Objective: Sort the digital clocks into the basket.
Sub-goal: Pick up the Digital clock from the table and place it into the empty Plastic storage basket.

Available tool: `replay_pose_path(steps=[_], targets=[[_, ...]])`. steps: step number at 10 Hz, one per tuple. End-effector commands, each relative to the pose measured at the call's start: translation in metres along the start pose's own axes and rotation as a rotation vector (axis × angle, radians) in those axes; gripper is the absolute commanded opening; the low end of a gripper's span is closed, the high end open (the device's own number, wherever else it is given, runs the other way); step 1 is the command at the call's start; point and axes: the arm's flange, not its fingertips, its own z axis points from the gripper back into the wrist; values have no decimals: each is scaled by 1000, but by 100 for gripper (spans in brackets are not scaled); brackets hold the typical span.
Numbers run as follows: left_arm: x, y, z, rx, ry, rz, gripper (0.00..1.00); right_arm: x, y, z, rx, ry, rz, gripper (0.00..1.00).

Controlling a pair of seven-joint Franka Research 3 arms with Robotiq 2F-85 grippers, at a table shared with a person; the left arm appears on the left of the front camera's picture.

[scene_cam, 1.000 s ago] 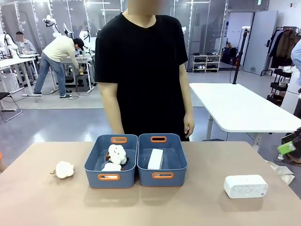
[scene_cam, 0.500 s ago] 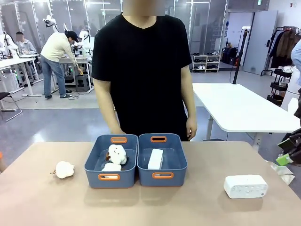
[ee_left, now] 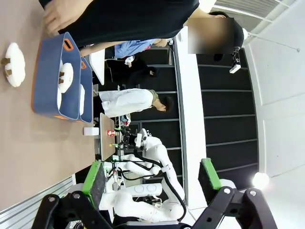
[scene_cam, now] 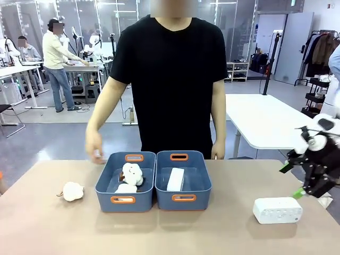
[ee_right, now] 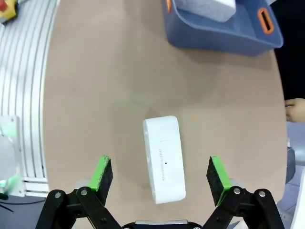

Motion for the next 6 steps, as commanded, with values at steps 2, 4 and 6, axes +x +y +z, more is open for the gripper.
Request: replay_pose_path(steps=[2,4,6], targets=[[2,-1,0,-1,-13,-19,100,-10,-18,-55,10,124,-40,100],[2,-1,0,-1,-13,-19,100,-15,-16,-78,9,195,-41,100],[2,-1,0,-1,-13,-19,100,-21,-20,-97,40,231,-28,100]])
